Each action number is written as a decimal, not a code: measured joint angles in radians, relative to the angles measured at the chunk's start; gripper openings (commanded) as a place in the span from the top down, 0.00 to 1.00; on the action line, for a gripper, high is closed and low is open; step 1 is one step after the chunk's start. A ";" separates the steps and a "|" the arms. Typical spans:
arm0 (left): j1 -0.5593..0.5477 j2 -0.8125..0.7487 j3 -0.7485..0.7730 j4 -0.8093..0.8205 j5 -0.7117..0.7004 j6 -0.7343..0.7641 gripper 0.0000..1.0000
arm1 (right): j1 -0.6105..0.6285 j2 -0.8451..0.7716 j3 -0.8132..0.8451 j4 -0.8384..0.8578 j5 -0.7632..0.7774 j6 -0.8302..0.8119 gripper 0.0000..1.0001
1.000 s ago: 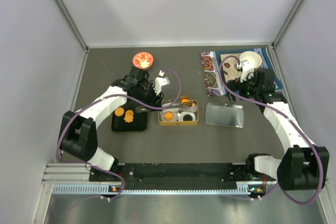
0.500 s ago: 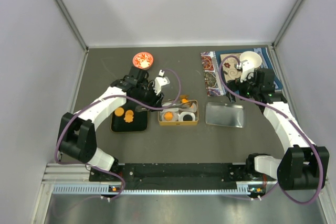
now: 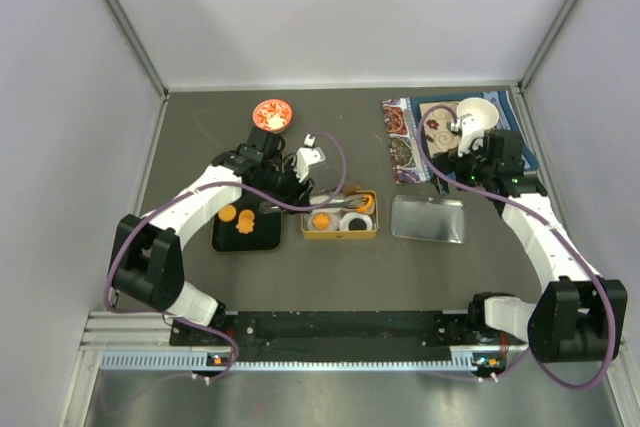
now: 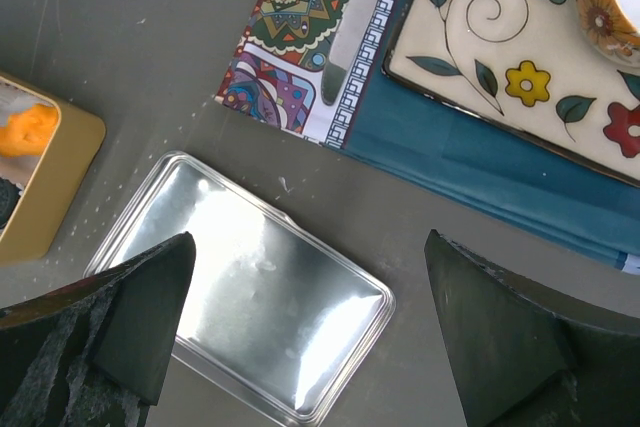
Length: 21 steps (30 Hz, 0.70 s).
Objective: Pack the cookies
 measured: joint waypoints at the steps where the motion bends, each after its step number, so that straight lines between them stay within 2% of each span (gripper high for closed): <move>1: 0.000 0.000 0.000 0.000 0.000 0.000 0.49 | 0.000 0.000 0.002 -0.002 0.000 0.000 0.01; 12: -0.003 -0.005 -0.005 0.001 -0.002 -0.002 0.49 | 0.000 0.005 0.010 -0.004 0.000 -0.001 0.01; 21: -0.003 -0.113 -0.024 0.002 -0.040 -0.024 0.48 | 0.000 0.005 0.010 -0.006 -0.001 -0.001 0.01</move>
